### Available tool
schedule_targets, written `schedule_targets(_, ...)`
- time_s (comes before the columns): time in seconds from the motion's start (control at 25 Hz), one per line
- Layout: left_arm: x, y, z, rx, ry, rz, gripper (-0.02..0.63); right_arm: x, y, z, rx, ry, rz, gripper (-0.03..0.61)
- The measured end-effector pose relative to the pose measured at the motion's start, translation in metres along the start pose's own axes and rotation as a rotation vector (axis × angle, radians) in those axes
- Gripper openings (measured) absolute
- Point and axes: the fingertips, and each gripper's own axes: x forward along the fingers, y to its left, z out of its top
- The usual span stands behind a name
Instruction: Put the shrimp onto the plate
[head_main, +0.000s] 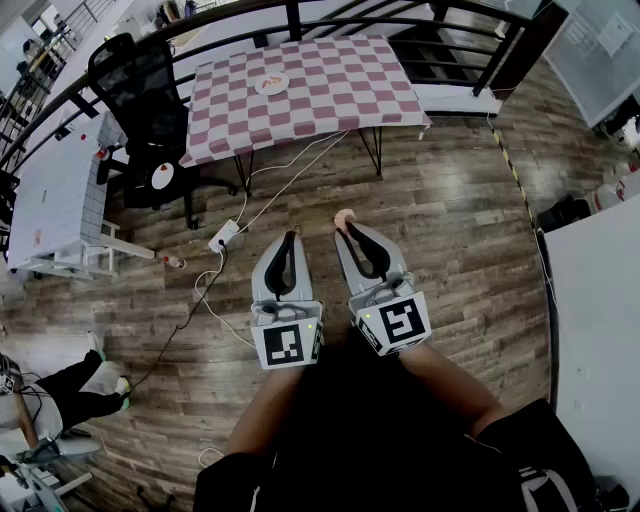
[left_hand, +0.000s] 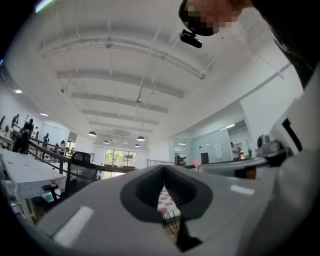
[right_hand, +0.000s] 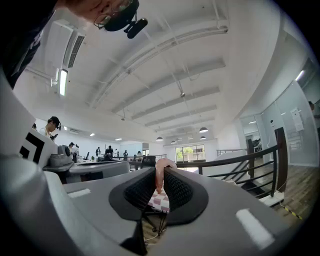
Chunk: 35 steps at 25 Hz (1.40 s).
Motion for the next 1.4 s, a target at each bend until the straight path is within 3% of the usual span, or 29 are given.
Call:
schedule_targets(0.72, 0.035, -0.023, -0.017, 0.029, 0.036, 0.037, 0.009, 0.008, -0.045, -0.008, 0.033, -0.013, 0.067, 0.051)
schedule_targets(1.08, 0.048, -0.005, -0.022, 0.030, 0.029, 0.165, 0.009, 0.002, -0.082, -0.017, -0.003, -0.016, 0.099, 0.051)
schedule_targets(1.4, 0.075, -0.003, -0.032, 0.026, 0.028, 0.183, 0.009, 0.020, -0.106, -0.026, -0.008, -0.006, 0.100, 0.051)
